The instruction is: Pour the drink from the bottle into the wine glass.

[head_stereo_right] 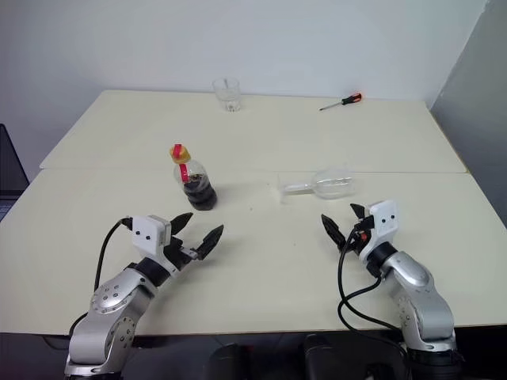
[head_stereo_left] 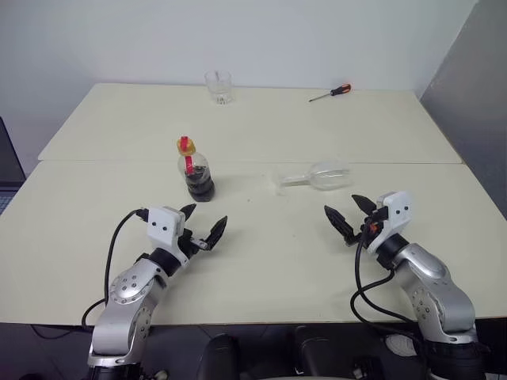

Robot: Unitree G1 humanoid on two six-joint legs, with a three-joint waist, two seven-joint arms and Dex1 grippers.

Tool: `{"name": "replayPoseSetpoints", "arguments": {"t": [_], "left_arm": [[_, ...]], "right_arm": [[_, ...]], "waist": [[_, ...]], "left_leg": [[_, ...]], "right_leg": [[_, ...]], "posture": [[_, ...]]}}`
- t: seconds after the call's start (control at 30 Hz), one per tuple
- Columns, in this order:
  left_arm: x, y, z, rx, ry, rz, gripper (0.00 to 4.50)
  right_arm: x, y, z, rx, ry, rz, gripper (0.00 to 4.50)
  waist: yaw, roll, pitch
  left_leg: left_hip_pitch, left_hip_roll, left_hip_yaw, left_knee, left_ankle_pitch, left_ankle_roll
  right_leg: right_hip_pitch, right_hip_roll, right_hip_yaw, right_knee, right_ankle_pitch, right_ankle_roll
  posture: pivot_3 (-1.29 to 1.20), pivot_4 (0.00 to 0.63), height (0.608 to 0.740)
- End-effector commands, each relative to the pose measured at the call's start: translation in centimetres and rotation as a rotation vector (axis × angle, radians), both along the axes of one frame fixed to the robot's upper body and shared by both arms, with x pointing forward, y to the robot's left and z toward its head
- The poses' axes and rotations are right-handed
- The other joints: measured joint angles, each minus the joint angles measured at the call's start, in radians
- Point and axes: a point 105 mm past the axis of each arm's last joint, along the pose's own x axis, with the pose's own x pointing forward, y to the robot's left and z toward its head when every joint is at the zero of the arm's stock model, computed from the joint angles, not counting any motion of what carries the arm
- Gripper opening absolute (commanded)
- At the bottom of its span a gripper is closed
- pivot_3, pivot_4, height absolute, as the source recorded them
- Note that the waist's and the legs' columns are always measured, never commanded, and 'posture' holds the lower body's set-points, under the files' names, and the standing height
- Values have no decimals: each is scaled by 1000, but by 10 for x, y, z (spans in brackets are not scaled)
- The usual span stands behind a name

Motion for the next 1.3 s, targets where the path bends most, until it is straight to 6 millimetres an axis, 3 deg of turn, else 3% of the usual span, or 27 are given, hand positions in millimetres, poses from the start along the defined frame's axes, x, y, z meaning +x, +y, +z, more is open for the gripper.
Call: {"name": "replayPoseSetpoints", "arguments": {"t": [0.03,0.3,0.5,0.77,1.3], "left_arm": [[0,0,18,-6,-66,8,4469],[-1,13,14,-7,-75,96,4469],[24,38,14,59,-113,307,4469],[51,13,27,21,-157,252,4469],[82,20,37,24,-194,294,4469]], "right_arm": [[-1,5,12,14,-43,46,4500],[-15,27,15,6,-9,213,4500],[-20,43,24,-20,-32,307,4500],[-18,61,32,-31,-51,385,4500],[-15,65,32,-43,-63,381,4500]], "waist": [[0,0,0],[0,0,0],[3,0,0],[9,-1,0],[14,-1,0]], "left_leg": [[0,0,0,0,0,0],[0,0,0,0,0,0],[0,0,-1,1,0,0],[-1,0,0,1,0,0],[-1,0,0,2,0,0]], "right_leg": [[0,0,0,0,0,0],[0,0,0,0,0,0],[1,0,-1,0,0,0],[1,1,-2,0,0,0],[1,1,-4,0,0,0]], "posture": [[0,150,740],[0,150,740],[0,150,740],[0,150,740],[0,150,740]]}}
